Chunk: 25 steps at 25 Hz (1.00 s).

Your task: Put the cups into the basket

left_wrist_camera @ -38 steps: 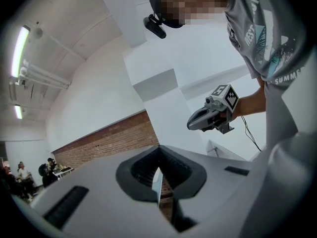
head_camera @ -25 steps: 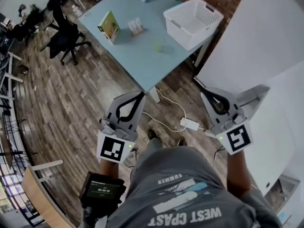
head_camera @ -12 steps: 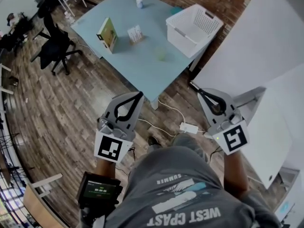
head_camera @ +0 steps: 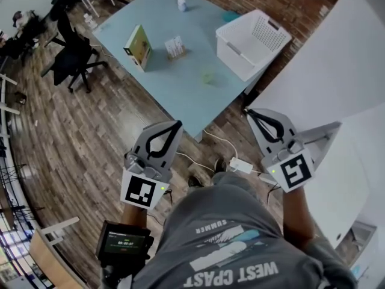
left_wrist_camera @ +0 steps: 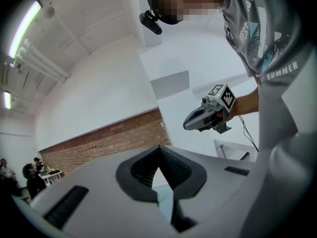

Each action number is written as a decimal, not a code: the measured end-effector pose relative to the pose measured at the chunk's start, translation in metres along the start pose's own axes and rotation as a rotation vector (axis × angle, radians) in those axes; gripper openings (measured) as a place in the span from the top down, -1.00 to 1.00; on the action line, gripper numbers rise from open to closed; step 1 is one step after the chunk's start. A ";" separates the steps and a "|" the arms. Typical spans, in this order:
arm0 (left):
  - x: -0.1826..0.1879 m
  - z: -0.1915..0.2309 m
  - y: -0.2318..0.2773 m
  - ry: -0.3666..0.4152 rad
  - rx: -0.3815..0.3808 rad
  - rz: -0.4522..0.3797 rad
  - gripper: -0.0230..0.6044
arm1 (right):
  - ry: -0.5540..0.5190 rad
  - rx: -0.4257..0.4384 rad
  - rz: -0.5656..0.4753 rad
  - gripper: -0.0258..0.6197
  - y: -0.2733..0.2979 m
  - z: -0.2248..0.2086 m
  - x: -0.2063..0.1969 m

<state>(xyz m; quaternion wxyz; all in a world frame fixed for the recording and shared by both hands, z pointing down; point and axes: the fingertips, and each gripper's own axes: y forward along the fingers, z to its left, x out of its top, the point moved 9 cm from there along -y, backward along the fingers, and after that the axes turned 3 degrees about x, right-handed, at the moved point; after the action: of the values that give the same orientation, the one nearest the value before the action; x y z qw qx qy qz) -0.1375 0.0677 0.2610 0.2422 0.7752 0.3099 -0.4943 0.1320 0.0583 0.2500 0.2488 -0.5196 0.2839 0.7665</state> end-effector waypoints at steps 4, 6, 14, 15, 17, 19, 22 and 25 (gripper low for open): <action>0.004 0.005 0.027 0.000 0.020 0.023 0.93 | 0.013 0.029 -0.017 0.88 0.010 -0.029 -0.006; 0.011 0.005 0.042 -0.005 0.029 0.029 0.93 | 0.015 0.042 -0.018 0.88 0.011 -0.045 -0.010; 0.021 0.002 0.077 -0.007 0.061 0.060 0.93 | 0.023 0.080 -0.037 0.88 0.016 -0.087 -0.025; 0.019 0.002 0.079 -0.012 0.061 0.064 0.93 | 0.023 0.082 -0.029 0.88 0.018 -0.089 -0.028; 0.015 0.004 0.082 -0.008 0.051 0.068 0.93 | 0.026 0.085 -0.018 0.88 0.023 -0.092 -0.034; 0.010 0.010 0.084 0.004 0.044 0.060 0.93 | 0.030 0.084 -0.007 0.88 0.030 -0.092 -0.038; -0.001 0.025 0.083 -0.013 0.046 0.054 0.93 | 0.015 0.079 -0.011 0.88 0.044 -0.089 -0.035; -0.008 0.042 0.078 -0.008 0.034 0.035 0.93 | 0.022 0.061 -0.007 0.88 0.057 -0.083 -0.025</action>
<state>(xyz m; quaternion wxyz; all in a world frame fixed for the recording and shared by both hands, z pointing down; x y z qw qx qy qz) -0.1094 -0.0171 0.2568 0.2391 0.7825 0.2869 -0.4983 0.1564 -0.0417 0.2589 0.2641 -0.5211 0.3080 0.7509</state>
